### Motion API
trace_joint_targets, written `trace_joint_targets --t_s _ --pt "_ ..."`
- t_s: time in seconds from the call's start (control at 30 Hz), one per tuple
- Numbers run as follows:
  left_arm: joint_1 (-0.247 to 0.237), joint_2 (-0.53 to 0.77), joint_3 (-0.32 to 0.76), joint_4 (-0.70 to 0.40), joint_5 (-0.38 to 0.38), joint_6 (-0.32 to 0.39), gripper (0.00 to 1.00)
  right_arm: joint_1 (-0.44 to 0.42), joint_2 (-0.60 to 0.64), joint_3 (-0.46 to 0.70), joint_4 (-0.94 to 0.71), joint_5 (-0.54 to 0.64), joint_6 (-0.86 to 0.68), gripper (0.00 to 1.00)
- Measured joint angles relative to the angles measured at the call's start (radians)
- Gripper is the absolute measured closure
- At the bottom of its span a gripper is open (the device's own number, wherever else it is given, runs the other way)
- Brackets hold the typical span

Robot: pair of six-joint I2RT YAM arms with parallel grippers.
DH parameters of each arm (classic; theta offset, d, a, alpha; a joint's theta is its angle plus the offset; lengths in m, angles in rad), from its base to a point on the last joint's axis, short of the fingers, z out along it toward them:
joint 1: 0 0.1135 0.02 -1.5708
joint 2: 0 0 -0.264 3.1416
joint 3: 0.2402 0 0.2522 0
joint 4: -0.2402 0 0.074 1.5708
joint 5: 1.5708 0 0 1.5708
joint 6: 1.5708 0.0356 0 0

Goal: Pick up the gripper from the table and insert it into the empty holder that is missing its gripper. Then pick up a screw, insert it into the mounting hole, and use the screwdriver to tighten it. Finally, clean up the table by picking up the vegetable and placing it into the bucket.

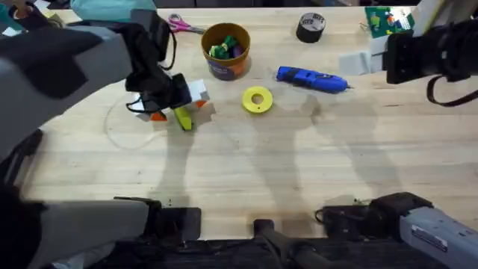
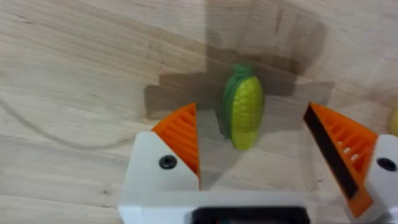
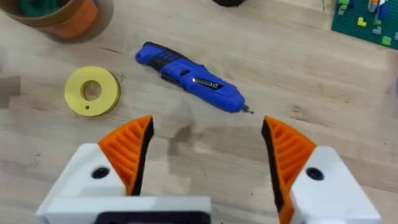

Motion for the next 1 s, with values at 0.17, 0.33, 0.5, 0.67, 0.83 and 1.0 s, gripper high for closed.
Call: trace_joint_targets --t_s 0.17,0.33,0.5,0.67,0.83,1.0 --pt "0.0 0.074 0.0 0.003 0.015 -0.016 0.217 0.0 0.0 0.0 0.0 0.0 0.0 0.006" --pt "0.0 0.083 0.004 0.003 0.02 -0.016 0.951 0.0 0.0 0.0 0.0 0.0 0.0 0.005" --pt "0.001 0.082 0.007 0.002 0.022 -0.017 0.976 0.0 0.0 0.0 0.0 0.0 0.0 0.005" --pt "0.001 0.076 0.09 -0.047 0.024 -0.008 0.976 0.0 0.0 0.0 0.0 0.0 0.0 0.005" --pt "0.001 0.042 0.286 -0.065 0.058 0.074 0.976 0.0 0.0 0.0 0.0 0.0 0.0 0.005" --pt "-0.002 0.019 0.422 -0.014 0.111 0.16 0.976 0.0 0.0 0.0 0.0 0.0 0.0 0.005"
